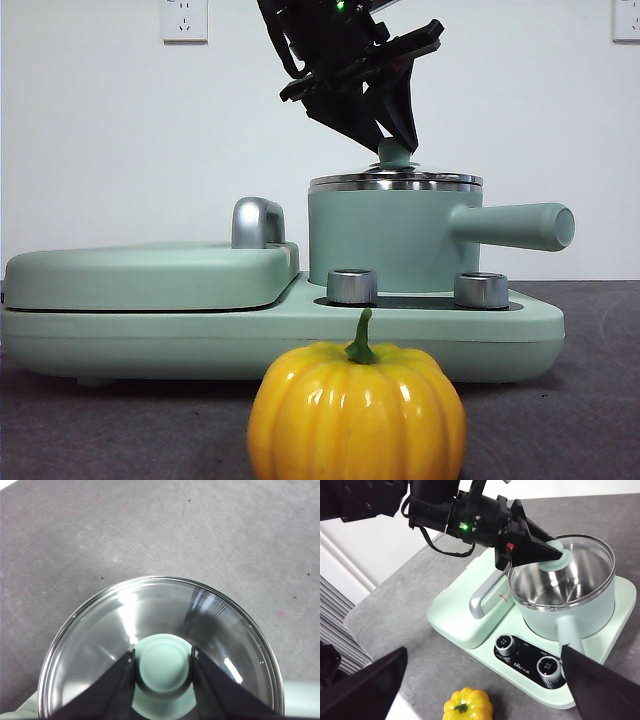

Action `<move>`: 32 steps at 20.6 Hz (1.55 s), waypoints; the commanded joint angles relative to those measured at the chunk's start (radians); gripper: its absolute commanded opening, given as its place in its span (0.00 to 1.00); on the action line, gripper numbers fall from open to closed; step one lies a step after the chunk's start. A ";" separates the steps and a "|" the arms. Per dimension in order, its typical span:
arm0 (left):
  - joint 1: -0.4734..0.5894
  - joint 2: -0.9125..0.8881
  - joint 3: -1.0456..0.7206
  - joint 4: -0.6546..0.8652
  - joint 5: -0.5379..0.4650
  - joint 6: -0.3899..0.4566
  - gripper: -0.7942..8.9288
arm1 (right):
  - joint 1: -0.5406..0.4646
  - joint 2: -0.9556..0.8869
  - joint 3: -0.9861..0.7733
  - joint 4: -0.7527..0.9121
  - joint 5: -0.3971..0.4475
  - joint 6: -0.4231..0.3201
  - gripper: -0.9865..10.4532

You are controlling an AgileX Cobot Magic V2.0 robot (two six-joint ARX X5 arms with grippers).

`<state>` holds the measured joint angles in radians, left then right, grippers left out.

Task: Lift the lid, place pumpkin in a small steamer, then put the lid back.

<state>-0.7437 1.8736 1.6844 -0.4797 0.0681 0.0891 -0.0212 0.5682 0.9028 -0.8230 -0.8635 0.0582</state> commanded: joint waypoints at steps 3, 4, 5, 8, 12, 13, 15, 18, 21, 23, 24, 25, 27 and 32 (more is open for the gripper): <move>-0.012 0.026 0.026 0.001 0.009 -0.003 0.13 | 0.001 0.005 0.015 0.006 0.000 0.013 0.51; -0.012 0.025 0.027 0.001 0.009 -0.003 0.09 | 0.001 0.005 0.015 0.006 0.000 0.013 0.51; -0.012 0.023 0.029 0.000 0.009 -0.003 0.09 | 0.001 0.005 0.016 0.006 0.000 0.013 0.51; -0.012 0.015 0.042 -0.008 0.009 -0.003 0.09 | 0.001 0.005 0.016 0.006 0.000 0.014 0.51; -0.012 0.014 0.099 -0.051 0.009 -0.003 0.09 | 0.001 0.005 0.016 0.006 0.000 0.017 0.51; -0.012 0.014 0.114 -0.059 0.009 -0.003 0.09 | 0.001 0.005 0.016 0.006 0.000 0.017 0.51; -0.012 0.014 0.151 -0.086 0.009 -0.003 0.09 | 0.001 0.005 0.015 0.006 0.000 0.017 0.51; -0.011 0.013 0.188 -0.118 0.009 -0.003 0.09 | 0.001 0.005 0.016 0.006 0.000 0.017 0.51; -0.006 0.013 0.222 -0.150 0.009 -0.002 0.09 | 0.001 0.005 0.016 0.002 0.000 0.049 0.51; 0.001 0.013 0.237 -0.158 0.009 0.000 0.09 | 0.006 0.013 0.016 -0.008 0.000 0.072 0.51; 0.008 0.013 0.241 -0.158 0.009 0.000 0.09 | 0.013 0.013 0.016 -0.015 0.000 0.074 0.51; 0.015 0.011 0.241 -0.161 0.009 0.001 0.09 | 0.024 0.016 0.016 -0.014 0.004 0.086 0.51; 0.037 0.010 0.241 -0.171 0.009 0.004 0.09 | 0.056 0.023 0.016 -0.015 0.039 0.123 0.51; 0.104 0.008 0.241 -0.203 0.009 0.004 0.09 | 0.198 0.085 0.016 -0.015 0.142 0.192 0.51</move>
<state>-0.6350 1.8736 1.8843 -0.7063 0.0761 0.0891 0.1734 0.6456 0.9028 -0.8459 -0.7223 0.2222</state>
